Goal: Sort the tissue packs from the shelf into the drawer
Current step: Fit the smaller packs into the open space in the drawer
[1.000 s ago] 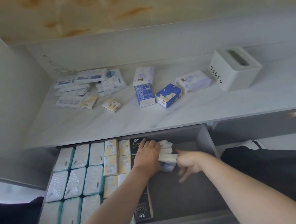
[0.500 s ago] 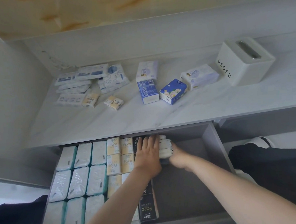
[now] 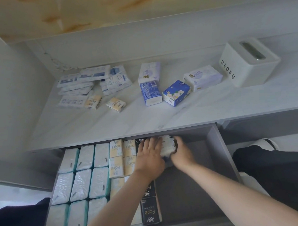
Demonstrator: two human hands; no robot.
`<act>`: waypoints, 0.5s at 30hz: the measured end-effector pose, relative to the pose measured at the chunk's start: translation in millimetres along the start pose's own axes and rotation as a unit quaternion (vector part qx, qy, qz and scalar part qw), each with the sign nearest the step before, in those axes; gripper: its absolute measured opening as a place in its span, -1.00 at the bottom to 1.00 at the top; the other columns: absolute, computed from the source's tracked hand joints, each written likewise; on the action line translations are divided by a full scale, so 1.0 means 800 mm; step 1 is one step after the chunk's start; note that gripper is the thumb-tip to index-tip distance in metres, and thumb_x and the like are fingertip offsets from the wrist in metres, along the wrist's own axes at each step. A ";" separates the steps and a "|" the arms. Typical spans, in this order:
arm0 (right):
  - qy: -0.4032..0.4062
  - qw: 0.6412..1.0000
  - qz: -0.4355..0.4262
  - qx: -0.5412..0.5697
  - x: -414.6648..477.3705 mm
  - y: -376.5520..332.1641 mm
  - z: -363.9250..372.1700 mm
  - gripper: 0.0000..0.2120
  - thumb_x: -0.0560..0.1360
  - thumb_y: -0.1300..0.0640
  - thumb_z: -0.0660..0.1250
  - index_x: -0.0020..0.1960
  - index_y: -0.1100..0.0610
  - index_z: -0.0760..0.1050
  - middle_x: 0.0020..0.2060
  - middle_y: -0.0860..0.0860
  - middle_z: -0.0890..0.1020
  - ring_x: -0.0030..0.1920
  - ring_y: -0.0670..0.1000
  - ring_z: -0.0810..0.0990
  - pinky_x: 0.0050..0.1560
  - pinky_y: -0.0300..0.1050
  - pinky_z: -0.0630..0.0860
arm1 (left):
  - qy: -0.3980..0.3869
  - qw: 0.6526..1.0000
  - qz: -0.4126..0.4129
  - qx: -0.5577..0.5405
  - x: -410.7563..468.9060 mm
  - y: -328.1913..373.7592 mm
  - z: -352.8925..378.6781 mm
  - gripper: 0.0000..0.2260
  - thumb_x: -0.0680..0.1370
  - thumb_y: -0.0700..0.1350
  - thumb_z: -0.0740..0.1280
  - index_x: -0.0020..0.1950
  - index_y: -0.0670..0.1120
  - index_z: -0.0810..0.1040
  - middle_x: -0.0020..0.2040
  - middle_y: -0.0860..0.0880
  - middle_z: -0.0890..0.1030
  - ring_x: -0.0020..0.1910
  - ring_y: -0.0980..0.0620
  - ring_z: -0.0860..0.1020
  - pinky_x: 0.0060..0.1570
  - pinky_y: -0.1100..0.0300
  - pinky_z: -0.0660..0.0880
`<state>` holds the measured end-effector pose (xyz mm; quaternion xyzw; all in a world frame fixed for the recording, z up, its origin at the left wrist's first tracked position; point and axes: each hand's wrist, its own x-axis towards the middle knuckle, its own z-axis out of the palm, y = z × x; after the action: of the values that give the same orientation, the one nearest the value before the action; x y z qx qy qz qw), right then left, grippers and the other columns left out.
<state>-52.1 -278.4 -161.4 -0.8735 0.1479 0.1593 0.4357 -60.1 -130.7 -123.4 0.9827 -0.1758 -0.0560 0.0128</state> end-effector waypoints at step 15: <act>-0.083 0.990 -0.053 -0.099 -0.023 -0.009 -0.010 -0.31 0.49 0.16 0.27 0.54 0.02 0.04 0.40 0.13 0.42 0.27 0.20 0.51 0.16 -0.04 0.48 | -0.054 0.997 0.005 0.046 -0.006 0.002 -0.009 -0.28 0.48 -0.10 0.34 0.56 -0.07 0.07 0.48 -0.06 0.20 0.45 -0.09 0.20 0.49 -0.03 0.08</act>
<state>-64.6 -278.9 -144.2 -0.9025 0.0480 0.2221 0.3660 -64.3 -130.6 -115.7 0.9770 -0.1832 -0.1011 -0.0415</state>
